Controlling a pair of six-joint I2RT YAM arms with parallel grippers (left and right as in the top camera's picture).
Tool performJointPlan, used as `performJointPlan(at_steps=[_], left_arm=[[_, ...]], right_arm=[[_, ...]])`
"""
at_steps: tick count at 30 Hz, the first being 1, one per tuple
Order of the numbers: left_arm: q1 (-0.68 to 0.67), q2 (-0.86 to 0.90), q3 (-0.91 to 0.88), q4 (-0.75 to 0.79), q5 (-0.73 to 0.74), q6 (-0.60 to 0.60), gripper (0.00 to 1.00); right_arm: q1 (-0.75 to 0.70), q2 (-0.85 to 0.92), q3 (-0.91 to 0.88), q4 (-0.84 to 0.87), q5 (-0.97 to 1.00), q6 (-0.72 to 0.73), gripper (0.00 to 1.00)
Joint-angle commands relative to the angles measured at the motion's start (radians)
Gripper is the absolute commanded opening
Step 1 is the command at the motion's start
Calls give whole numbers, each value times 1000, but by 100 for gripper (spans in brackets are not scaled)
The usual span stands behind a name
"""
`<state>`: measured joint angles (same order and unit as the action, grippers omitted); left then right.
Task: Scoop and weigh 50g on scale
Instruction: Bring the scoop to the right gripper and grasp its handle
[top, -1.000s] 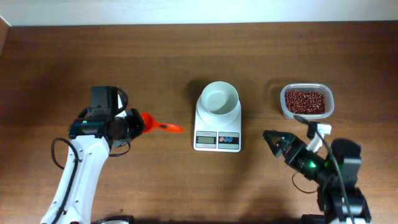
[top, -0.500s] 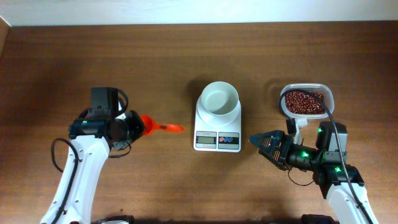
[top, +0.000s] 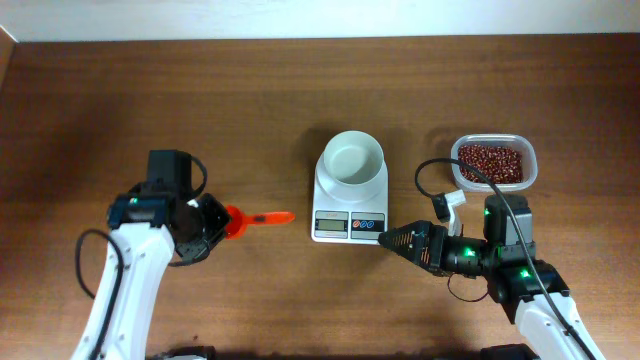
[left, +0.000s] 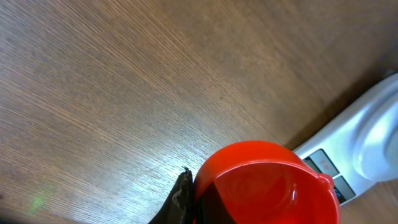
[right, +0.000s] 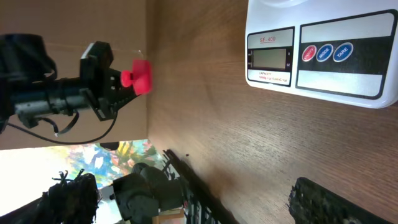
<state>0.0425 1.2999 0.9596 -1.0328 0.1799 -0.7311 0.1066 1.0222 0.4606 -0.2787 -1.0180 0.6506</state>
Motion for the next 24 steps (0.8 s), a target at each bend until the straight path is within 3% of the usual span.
performJointPlan(at_steps=[1, 3, 7, 11, 15, 17, 24], left_arm=[[0, -130, 0, -26, -33, -82, 0], [-27, -180, -7, -43, -71, -153, 0], [-147, -188, -13, -54, -72, -142, 0], [-319, -188, -13, -53, -130, -147, 0], [-385, -187, -13, -42, -136, -222, 0], [-404, -187, -13, -37, -135, -223, 0], [-480, -187, -13, -31, -136, -279, 0]], right_arm=[[16, 1, 22, 10, 8, -6, 99], [57, 1, 22, 45, 9, 4, 99], [178, 1, 22, 176, 26, 20, 99], [319, 1, 22, 204, 171, 118, 99], [413, 1, 22, 317, 171, 119, 100], [456, 1, 22, 344, 238, 187, 100], [529, 1, 22, 420, 325, 262, 85]])
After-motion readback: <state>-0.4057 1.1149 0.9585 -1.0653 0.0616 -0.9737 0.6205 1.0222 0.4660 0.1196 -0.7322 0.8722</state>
